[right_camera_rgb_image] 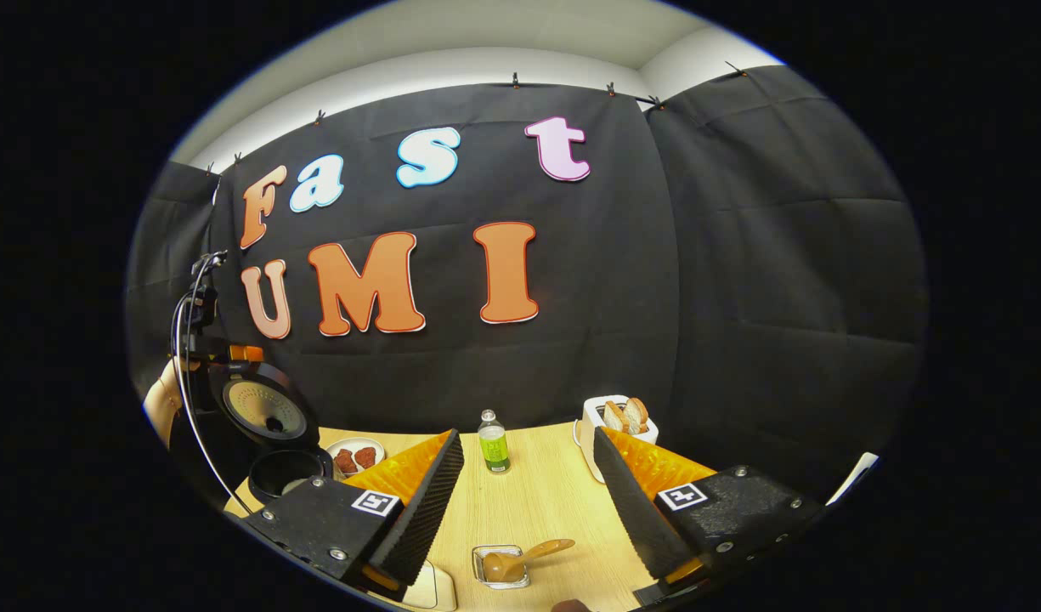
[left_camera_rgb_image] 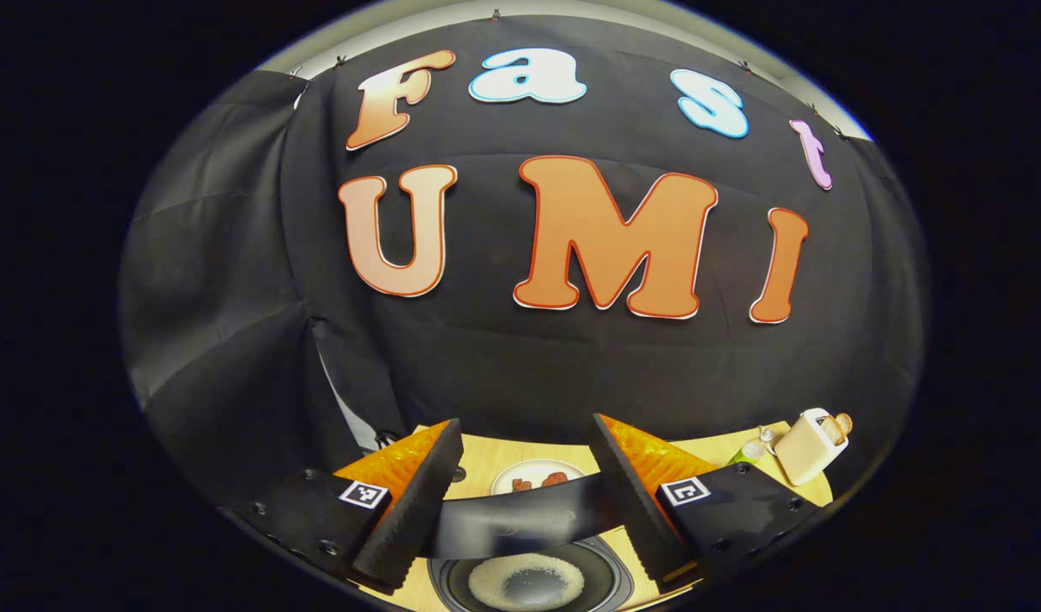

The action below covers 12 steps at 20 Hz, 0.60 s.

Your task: Close the left gripper, press the button to open the rice cooker; take a wooden spoon from the chopstick holder with the right hand, scoop a spoonful of rice and pour it into the rice cooker, then put the wooden spoon back into the chopstick holder.

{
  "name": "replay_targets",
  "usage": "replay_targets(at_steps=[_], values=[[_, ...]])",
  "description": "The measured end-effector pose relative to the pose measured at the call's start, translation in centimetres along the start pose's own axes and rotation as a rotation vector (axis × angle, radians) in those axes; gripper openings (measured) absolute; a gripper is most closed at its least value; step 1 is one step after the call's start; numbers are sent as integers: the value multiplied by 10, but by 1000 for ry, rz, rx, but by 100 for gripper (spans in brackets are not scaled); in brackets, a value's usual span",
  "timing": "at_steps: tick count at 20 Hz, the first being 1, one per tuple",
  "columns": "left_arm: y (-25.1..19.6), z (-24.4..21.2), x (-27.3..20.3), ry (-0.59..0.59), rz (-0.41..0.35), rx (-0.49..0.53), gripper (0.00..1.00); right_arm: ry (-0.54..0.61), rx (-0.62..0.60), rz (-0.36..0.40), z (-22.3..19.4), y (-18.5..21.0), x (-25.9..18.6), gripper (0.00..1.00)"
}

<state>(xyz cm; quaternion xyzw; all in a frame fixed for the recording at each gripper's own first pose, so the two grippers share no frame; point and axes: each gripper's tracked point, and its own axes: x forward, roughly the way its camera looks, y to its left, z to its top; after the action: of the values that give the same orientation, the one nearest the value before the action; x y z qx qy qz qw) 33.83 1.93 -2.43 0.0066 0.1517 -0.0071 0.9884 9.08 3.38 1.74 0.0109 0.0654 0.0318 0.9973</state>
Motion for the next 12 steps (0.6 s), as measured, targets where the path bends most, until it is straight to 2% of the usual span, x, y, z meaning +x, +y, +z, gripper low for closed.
replay_targets(at_steps=[4,10,11,12], values=[[-2,-11,-14,12,-6,-1,99,7,1,20,-4,3,-3,95],[-25,-54,-59,24,-9,-10,100,4,-1,64,-6,6,-10,95],[-27,-65,-66,33,-11,-12,100,6,8,73,-6,6,-11,100],[-30,-77,-71,43,-11,-16,98,7,19,82,-6,6,-12,100]])
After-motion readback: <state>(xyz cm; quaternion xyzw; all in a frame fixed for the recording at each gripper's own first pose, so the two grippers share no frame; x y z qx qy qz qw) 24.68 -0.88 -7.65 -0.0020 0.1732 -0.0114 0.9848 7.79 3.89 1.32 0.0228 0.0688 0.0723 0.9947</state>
